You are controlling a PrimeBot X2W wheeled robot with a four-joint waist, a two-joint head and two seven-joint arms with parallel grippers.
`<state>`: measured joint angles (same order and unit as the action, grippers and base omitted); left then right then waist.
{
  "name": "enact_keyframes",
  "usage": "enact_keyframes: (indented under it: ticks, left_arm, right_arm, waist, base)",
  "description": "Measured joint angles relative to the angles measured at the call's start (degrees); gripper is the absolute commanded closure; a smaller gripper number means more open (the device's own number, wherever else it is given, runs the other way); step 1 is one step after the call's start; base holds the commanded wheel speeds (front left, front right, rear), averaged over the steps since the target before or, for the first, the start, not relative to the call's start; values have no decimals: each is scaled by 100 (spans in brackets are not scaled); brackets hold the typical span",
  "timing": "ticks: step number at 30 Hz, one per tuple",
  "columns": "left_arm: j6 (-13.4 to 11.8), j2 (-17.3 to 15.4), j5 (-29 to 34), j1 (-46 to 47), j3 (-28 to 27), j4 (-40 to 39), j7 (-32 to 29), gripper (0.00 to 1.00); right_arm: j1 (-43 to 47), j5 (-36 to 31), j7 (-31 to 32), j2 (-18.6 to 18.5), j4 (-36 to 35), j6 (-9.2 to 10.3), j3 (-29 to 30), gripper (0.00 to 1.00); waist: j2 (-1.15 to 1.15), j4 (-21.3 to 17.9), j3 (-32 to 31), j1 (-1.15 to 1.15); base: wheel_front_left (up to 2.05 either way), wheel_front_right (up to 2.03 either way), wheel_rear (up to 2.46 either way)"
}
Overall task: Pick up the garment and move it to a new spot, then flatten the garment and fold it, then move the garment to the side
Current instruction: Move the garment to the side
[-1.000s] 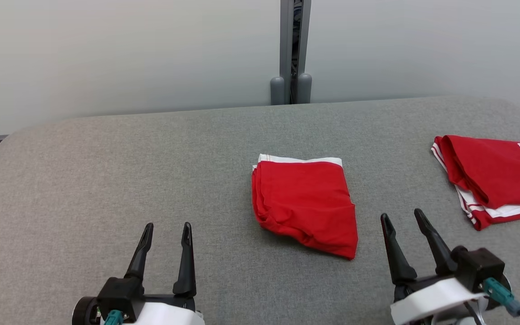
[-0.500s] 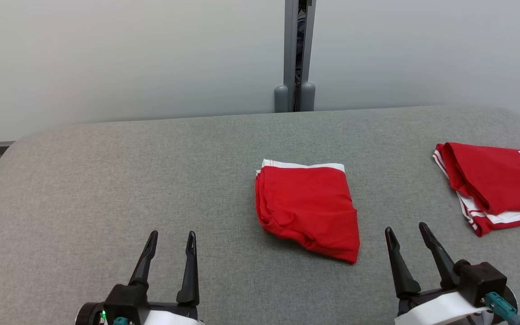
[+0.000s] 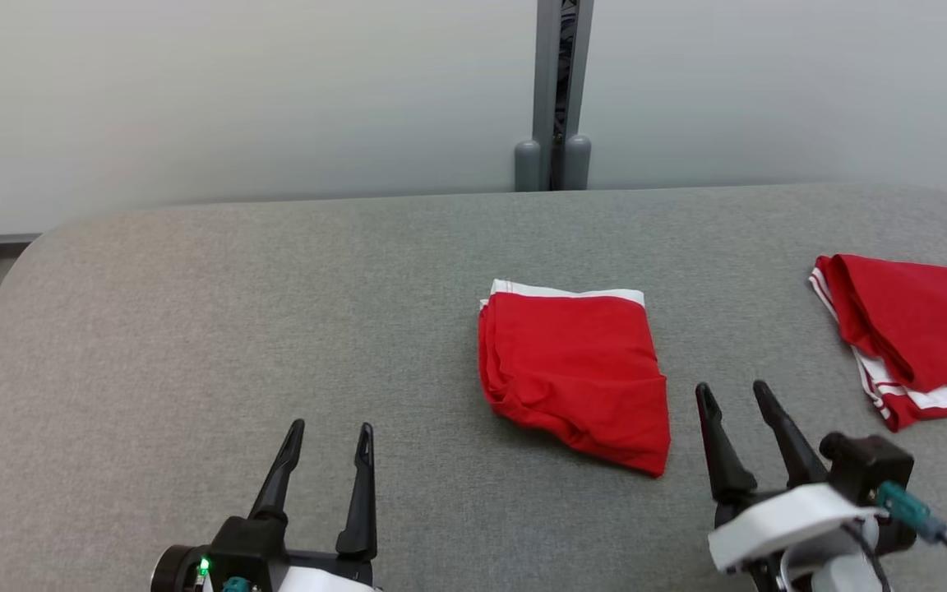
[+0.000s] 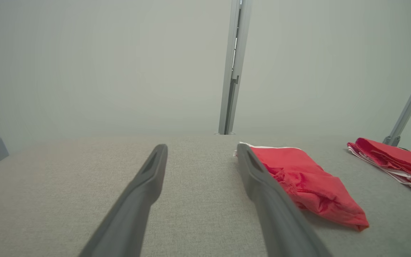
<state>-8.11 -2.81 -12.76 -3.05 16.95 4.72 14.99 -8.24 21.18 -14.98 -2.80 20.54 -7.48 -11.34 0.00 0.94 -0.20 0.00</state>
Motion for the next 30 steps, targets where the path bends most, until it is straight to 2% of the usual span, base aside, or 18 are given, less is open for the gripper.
enact_keyframes:
  ticks: [3, 9, 10, 18, 28, 29, 30]
  left_arm:
    - [53, 1, 26, 36, 64, 44, -1, 0]
    - [152, 1, 64, 157, 157, 21, -1, 0]
    - [152, 1, 64, 157, 157, 21, -1, 0]
    - [186, 0, 52, 407, 304, 18, 0, 0]
    - [200, 0, 45, 527, 391, 73, -1, 0]
    - [200, 0, 45, 561, 411, 71, -1, 0]
    - [200, 1, 45, 584, 420, 68, 0, 0]
  right_arm:
    - [-352, 550, 0, 11, 410, -1, 33, 0]
    - [-1198, 1304, 0, -18, 1645, 0, -43, 0]
    - [-1198, 1304, 0, -18, 1645, 0, -43, 0]
    - [-2051, 2215, 263, -479, 2860, 0, -564, 0]
    - [-2326, 2824, 499, -566, 3631, 0, -1236, 0]
    - [-2352, 2863, 504, -578, 3665, -1, -1306, 9]
    - [-2376, 2906, 502, -586, 3702, -1, -1351, 49]
  waist:
    - [0, 120, 60, 0]
    - [0, 373, 275, 0]
    - [0, 373, 275, 0]
    - [0, 730, 655, 0]
    - [0, 929, 823, 0]
    - [0, 946, 821, 0]
    - [0, 961, 819, 0]
  base:
    - [0, 0, 0]
    - [0, 0, 0]
    - [0, 0, 0]
    - [0, 0, 0]
    - [0, 0, 0]
    - [0, 0, 0]
    - [0, 0, 0]
